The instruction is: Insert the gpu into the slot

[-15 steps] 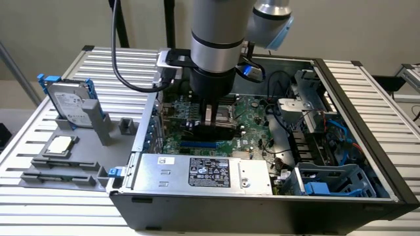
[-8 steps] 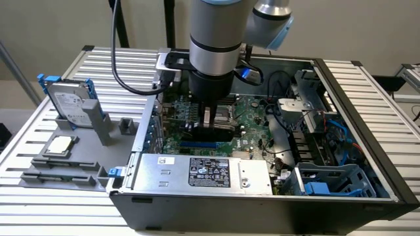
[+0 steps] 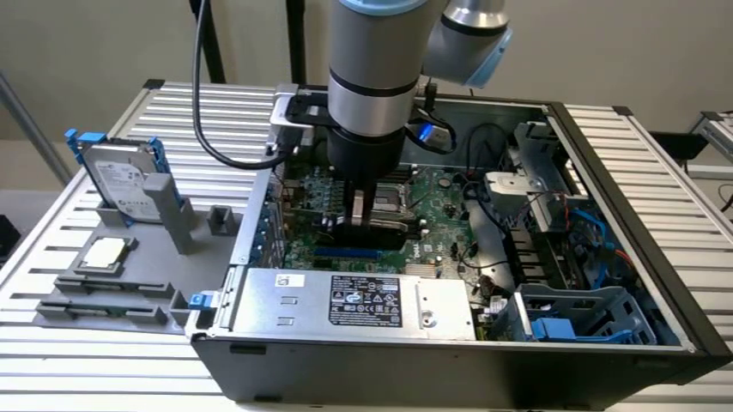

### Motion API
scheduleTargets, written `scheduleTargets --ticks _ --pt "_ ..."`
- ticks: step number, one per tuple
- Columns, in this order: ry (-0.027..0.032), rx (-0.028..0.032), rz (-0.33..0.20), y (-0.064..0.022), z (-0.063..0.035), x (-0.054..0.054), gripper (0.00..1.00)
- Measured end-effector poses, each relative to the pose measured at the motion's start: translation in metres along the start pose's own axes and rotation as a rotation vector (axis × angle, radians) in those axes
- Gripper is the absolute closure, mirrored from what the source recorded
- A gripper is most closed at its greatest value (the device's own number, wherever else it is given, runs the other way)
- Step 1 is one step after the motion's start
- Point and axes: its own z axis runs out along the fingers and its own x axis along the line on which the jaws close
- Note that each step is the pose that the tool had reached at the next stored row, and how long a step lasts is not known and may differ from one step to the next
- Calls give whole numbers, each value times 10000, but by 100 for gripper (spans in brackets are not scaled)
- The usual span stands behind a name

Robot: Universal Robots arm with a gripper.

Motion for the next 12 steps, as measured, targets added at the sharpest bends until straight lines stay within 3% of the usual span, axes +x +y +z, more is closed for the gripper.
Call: scheduleTargets --ticks 12 --pt "73 0 -89 3 8 -33 74"
